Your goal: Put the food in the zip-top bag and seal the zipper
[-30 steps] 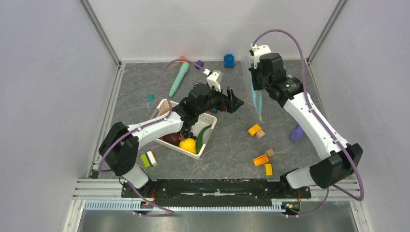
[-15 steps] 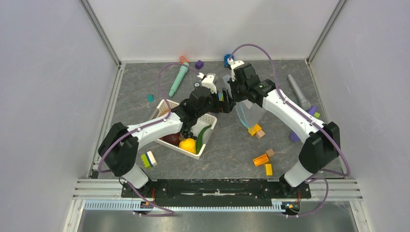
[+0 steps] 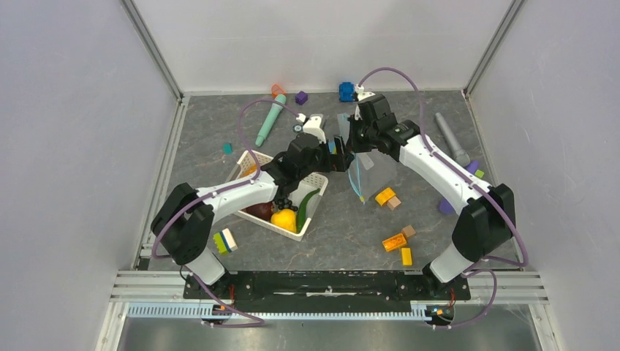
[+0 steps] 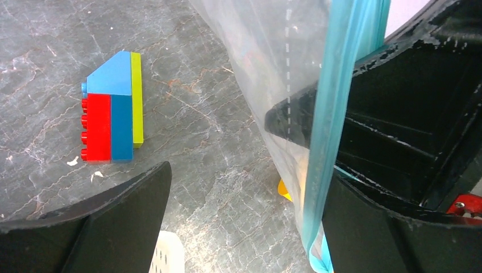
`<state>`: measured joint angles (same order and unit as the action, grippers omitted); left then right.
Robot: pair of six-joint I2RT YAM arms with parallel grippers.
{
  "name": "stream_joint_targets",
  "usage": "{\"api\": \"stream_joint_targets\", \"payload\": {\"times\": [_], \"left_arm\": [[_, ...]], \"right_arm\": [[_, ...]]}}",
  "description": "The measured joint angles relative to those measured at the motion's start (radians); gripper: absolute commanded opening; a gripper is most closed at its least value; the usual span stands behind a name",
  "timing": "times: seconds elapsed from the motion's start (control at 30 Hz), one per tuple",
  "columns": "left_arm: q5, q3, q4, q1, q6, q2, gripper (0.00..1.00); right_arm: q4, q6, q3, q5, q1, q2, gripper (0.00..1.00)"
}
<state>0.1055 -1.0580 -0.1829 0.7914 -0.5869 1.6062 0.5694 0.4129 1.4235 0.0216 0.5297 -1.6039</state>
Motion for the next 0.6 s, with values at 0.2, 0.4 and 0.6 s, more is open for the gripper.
{"api": "stream_joint_targets", "payload": {"times": [0.2,0.4,0.6], "left_arm": [[0.022,0.002,-0.005,0.000,-0.018,0.035,0.42],[0.097,0.002,0.027,0.001,-0.014,0.037,0.02],[0.233,0.002,0.111,-0.001,-0.010,0.035,0.02]], "right_arm": [[-0.007,0.024,-0.041,-0.053,-0.037,0.000,0.00],[0.035,-0.087,-0.041,-0.026,-0.043,0.020,0.02],[0.141,-0.214,-0.037,0.244,-0.041,0.077,0.06]]}}
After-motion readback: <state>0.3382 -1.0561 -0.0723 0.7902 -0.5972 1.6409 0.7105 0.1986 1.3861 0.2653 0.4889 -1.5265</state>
